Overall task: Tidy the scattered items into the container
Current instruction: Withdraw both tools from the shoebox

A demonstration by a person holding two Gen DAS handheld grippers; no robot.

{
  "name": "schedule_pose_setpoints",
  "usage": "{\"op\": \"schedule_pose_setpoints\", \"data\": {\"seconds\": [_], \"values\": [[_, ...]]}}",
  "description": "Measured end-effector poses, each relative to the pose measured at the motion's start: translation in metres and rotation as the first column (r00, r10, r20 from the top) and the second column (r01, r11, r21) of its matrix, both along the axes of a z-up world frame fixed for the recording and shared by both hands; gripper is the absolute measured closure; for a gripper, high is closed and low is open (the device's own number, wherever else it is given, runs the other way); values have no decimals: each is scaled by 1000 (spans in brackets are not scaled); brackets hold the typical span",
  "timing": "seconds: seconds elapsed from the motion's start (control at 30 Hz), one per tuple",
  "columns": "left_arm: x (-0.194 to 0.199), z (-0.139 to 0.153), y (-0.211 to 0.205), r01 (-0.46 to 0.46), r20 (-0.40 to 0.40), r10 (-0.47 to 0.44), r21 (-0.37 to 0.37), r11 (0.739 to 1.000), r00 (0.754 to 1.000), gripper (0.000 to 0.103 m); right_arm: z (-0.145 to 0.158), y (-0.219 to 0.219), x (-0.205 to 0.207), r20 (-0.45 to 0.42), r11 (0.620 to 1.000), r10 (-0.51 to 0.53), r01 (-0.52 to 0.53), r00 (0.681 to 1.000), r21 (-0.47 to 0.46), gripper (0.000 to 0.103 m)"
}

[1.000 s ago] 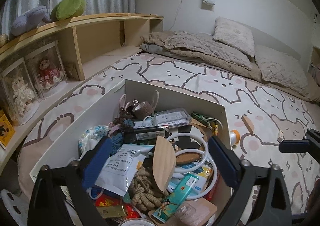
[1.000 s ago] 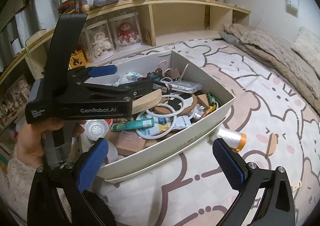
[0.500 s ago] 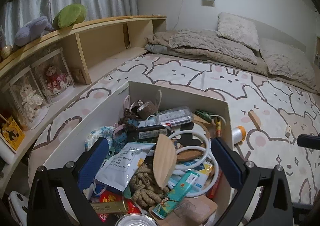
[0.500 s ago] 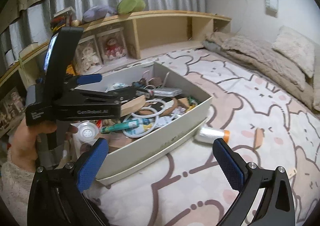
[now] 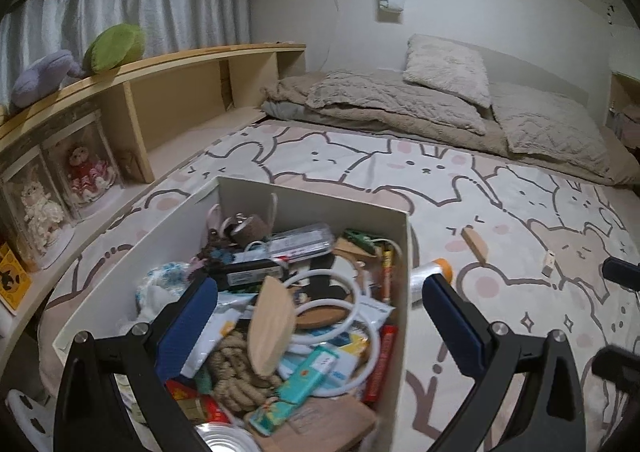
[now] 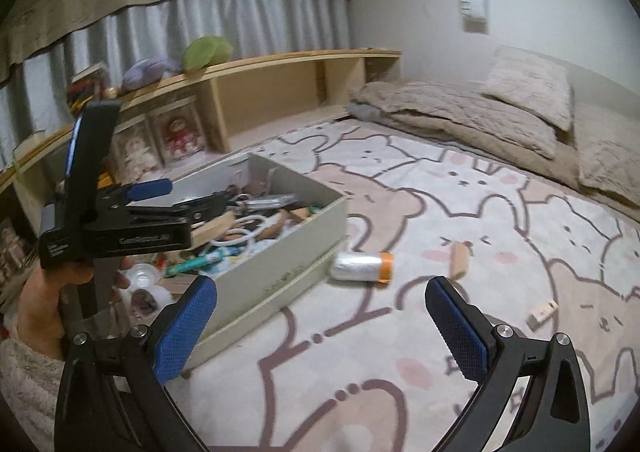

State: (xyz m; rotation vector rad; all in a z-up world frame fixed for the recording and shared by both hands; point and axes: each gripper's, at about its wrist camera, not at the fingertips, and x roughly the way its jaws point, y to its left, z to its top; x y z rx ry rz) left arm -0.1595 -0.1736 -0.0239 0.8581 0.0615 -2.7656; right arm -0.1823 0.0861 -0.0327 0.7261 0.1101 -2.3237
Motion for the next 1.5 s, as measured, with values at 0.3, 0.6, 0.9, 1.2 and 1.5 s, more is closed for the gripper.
{"op": "schedule_pose_setpoints", "data": {"seconds": [0.3, 0.6, 0.9, 1.2, 1.5], "values": [[-5, 4, 29, 49, -54, -47, 34, 998, 997, 0, -20, 41, -5, 34, 995, -96, 97, 995, -27, 0], [0, 6, 53, 88, -94, -81, 76, 993, 992, 0, -30, 67, 5, 46, 986, -153, 155, 987, -60, 0], [26, 5, 88, 154, -115, -143, 87, 984, 983, 0, -23, 91, 28, 34, 975, -191, 194, 981, -111, 0], [66, 9, 107, 189, -127, -182, 48, 981, 975, 0, -18, 110, 58, 35, 964, -214, 217, 976, -156, 0], [107, 15, 116, 154, -141, -160, -50, 987, 977, 0, -18, 123, 85, 45, 955, -241, 245, 969, -165, 0]]}}
